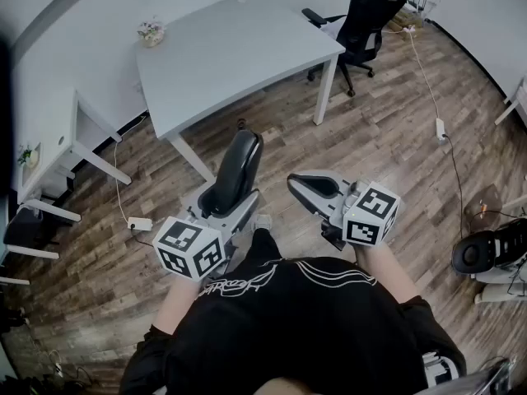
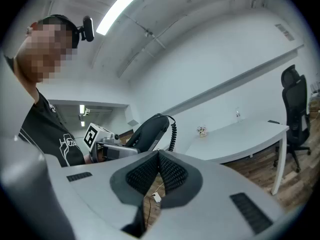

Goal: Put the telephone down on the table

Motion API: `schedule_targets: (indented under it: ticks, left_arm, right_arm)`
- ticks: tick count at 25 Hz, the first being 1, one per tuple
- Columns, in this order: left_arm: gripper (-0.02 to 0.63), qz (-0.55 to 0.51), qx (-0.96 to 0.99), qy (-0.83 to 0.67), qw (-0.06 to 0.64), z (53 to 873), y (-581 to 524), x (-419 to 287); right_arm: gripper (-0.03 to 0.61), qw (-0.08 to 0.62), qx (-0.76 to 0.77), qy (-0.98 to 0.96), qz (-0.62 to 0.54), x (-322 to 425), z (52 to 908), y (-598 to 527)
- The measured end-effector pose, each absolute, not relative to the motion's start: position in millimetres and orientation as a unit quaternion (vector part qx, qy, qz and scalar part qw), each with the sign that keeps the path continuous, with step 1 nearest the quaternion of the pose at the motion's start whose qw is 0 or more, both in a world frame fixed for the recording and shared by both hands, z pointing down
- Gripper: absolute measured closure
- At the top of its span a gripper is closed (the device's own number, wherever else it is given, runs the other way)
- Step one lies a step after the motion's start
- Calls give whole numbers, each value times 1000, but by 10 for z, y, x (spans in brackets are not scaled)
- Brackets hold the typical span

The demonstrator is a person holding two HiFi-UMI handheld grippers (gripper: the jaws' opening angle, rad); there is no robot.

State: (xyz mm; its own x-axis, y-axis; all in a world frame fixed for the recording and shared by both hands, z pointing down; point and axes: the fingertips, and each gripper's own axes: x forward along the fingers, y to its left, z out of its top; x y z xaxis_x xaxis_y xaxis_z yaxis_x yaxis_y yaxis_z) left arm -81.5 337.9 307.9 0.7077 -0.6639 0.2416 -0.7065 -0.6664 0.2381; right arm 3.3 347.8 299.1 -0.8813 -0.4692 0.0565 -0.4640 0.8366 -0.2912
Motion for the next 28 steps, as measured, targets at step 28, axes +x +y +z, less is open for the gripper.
schedule_targets:
  ticks: [28]
  left_arm:
    - [333, 95, 922, -309, 213, 3566, 1699, -566]
  right_arm:
    - [540, 15, -319, 921, -223, 281, 3451, 1934]
